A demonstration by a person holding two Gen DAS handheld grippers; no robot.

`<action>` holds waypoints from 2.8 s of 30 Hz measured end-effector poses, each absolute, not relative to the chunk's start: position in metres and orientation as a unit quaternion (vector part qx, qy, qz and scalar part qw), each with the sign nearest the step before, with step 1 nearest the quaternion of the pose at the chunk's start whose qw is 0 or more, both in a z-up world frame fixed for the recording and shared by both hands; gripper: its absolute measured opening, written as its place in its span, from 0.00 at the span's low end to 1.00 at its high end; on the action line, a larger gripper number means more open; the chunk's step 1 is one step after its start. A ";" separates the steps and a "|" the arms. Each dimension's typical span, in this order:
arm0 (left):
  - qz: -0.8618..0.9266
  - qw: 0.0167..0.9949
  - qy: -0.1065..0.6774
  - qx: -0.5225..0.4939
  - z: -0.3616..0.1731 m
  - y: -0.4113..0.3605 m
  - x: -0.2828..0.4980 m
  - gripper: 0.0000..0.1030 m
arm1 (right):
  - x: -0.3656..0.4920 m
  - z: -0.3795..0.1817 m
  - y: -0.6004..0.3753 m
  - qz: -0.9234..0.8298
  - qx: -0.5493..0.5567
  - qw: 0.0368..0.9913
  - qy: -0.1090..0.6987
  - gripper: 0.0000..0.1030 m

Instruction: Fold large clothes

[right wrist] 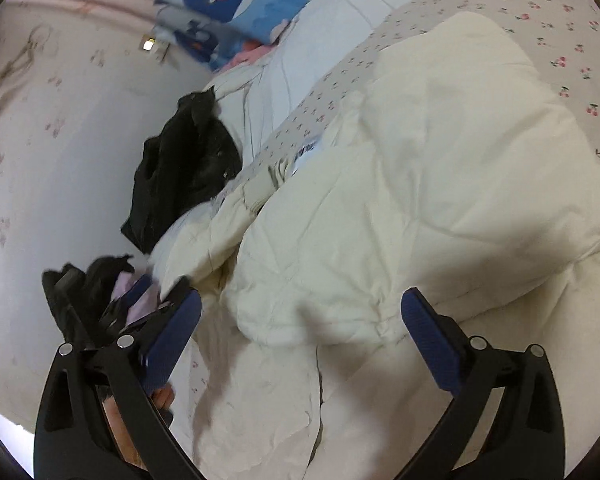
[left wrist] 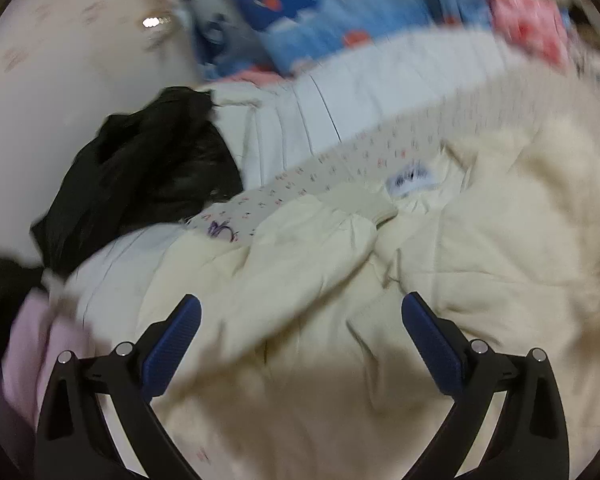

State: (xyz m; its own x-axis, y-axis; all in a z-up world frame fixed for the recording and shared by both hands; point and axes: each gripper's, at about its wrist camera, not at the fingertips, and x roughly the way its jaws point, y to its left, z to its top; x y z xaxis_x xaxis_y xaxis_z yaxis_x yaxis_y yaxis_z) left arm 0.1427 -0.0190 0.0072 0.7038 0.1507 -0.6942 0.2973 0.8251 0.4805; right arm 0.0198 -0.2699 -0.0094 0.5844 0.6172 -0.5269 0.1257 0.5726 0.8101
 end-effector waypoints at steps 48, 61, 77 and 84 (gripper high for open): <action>-0.197 0.802 0.311 -0.471 0.027 0.213 0.074 0.19 | 0.079 -0.012 -0.066 0.344 0.220 0.815 0.411 0.89; -0.204 0.807 0.318 -0.454 0.026 0.196 0.078 0.19 | 0.112 -0.024 -0.111 0.508 0.586 0.559 0.293 0.93; -0.181 0.824 0.357 -0.401 0.027 0.187 0.085 0.30 | 0.139 0.026 -0.090 0.420 0.469 0.677 0.381 0.09; -0.191 0.839 0.338 -0.381 0.046 0.193 0.078 0.78 | 0.150 0.129 -0.116 0.381 0.336 0.787 0.350 0.09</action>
State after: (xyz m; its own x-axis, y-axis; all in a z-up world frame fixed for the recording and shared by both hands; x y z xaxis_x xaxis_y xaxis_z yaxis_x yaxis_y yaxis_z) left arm 0.0778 0.1927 0.0459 0.6987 -0.5783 -0.4212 0.0627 0.6360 -0.7691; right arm 0.1501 -0.1159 0.1287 0.4651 0.8348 -0.2947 -0.3653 0.4842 0.7951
